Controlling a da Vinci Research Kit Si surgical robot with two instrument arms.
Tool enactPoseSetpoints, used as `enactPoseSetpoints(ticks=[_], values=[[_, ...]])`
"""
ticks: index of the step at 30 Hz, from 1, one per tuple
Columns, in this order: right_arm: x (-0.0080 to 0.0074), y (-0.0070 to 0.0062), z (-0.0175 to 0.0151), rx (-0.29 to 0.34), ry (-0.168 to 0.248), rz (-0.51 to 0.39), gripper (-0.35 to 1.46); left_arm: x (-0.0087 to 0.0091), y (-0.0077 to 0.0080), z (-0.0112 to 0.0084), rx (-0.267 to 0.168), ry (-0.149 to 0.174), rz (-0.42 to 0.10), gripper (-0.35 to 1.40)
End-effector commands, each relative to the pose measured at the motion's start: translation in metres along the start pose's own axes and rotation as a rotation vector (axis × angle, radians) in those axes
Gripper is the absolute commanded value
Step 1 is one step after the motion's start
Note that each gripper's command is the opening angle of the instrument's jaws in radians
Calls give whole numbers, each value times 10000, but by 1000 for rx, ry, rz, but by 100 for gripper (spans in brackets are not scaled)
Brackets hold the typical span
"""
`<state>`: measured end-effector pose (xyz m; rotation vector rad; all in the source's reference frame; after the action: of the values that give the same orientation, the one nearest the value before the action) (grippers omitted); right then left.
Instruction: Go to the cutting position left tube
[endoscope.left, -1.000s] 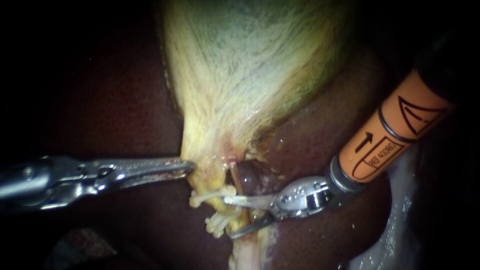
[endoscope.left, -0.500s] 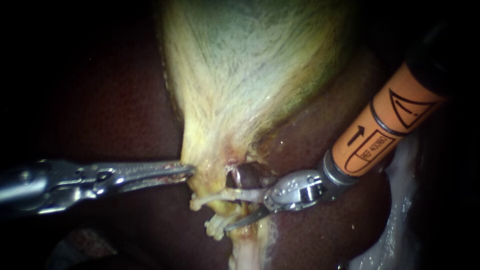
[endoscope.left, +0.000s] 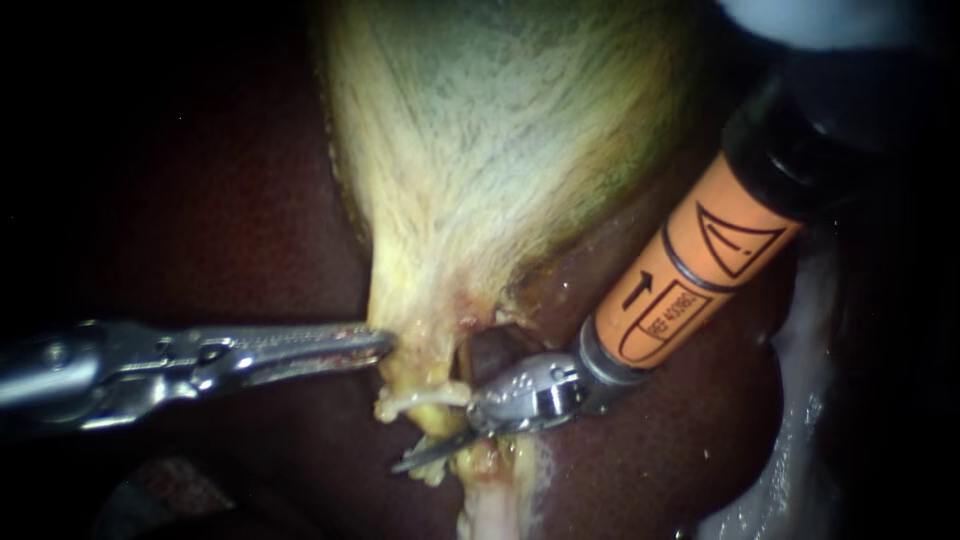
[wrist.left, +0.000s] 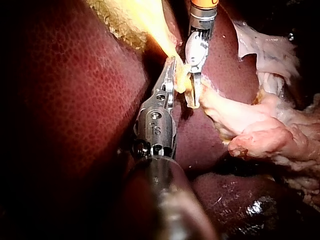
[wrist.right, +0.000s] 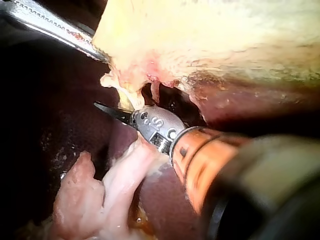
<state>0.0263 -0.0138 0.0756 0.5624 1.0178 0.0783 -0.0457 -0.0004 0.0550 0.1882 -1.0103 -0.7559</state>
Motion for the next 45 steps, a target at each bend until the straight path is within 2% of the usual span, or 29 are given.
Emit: enactPoseSetpoints(ticks=[1,13,20,25,30,34,45], values=[[1,0,2,0,8,3,138,0,0,0,-1,0,0,-35],[-1,0,-1,9,12,8,136,1,1,1,0,0,0,-35],[-14,-8,-30,18,13,20,136,5,12,4,3,0,0,-35],[-17,-12,-41,25,13,18,136,6,22,7,2,1,-2,-35],[-14,-16,-40,27,13,23,138,6,30,9,-4,1,-4,-35],[-11,-18,-38,36,14,-25,138,6,32,10,-4,1,-4,-35],[1,-6,-9,56,15,-84,131,4,27,12,-7,1,-5,-35]])
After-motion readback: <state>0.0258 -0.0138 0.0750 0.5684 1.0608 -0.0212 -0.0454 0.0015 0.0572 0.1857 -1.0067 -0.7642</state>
